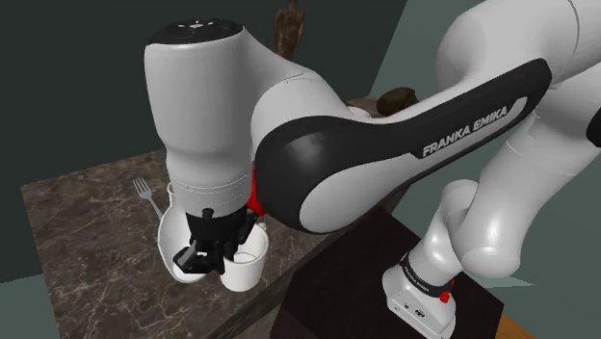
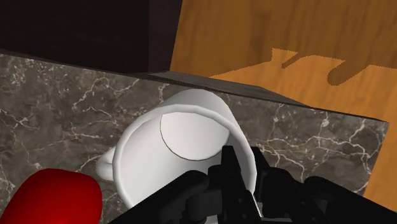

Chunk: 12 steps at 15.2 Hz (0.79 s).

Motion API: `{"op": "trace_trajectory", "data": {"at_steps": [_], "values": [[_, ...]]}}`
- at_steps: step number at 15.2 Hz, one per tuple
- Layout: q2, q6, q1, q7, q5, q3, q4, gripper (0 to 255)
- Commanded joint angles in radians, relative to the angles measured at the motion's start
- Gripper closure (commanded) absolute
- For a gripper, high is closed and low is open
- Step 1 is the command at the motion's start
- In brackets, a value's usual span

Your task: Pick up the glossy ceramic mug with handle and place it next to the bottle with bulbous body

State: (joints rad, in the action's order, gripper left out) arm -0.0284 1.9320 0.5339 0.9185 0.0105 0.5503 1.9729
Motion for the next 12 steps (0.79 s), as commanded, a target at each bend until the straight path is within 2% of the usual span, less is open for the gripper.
{"op": "trace_trajectory", "data": {"at_steps": [1, 12], "values": [[-0.006, 0.025, 0.001, 0.003, 0.004, 0.000, 0.019, 255], [-0.070, 0.165, 0.007, 0.030, 0.043, 0.000, 0.106, 255]]}}
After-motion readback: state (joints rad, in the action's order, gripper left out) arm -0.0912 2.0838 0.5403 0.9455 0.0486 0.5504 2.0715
